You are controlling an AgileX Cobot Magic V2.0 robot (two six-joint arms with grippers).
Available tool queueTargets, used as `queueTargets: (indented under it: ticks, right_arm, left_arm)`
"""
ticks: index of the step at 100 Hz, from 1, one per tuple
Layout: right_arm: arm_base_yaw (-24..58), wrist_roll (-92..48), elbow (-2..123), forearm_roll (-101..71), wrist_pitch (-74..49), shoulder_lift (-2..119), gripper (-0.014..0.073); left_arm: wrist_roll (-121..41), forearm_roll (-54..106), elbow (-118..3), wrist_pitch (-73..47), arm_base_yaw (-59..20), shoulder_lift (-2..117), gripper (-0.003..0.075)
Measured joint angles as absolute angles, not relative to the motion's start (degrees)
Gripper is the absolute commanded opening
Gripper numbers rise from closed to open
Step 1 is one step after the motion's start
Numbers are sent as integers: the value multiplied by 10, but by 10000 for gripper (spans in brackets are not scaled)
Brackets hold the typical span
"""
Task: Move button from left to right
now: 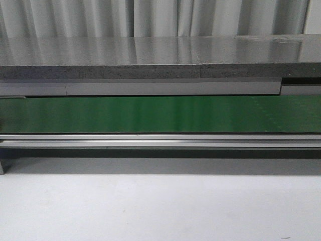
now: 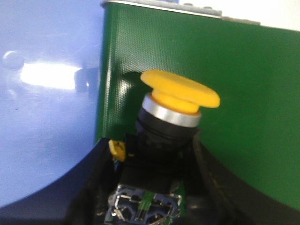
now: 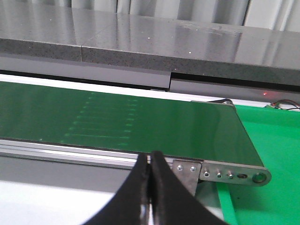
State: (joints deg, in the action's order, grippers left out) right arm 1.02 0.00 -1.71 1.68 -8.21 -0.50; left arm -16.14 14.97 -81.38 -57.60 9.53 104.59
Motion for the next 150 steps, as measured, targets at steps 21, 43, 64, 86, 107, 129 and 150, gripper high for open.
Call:
queueTargets:
  ticks: [21, 43, 64, 86, 107, 129, 150]
  right_arm:
    - [10, 0, -17, 17, -82, -5, -68]
    - [10, 0, -17, 17, -82, -5, -68]
    - [10, 0, -17, 17, -82, -5, -68]
    - [10, 0, -17, 17, -82, -5, -68]
    - [10, 0, -17, 17, -82, -5, -68]
    - [10, 0, -17, 17, -82, -5, -68]
    - [10, 0, -17, 17, -82, -5, -68]
  left_arm:
    - [-161, 154, -812, -576, 91, 1060, 377]
    - [-162, 163, -812, -576, 91, 1060, 699]
    - [-175, 178, -812, -577, 91, 1044, 673]
    - [-188, 185, -811, -569, 88, 957, 662]
    - [-215, 185, -740, -504, 62, 825, 662]
    - [-232, 186, -594, -376, 21, 653, 662]
    - [-232, 186, -439, -266, -10, 487, 662]
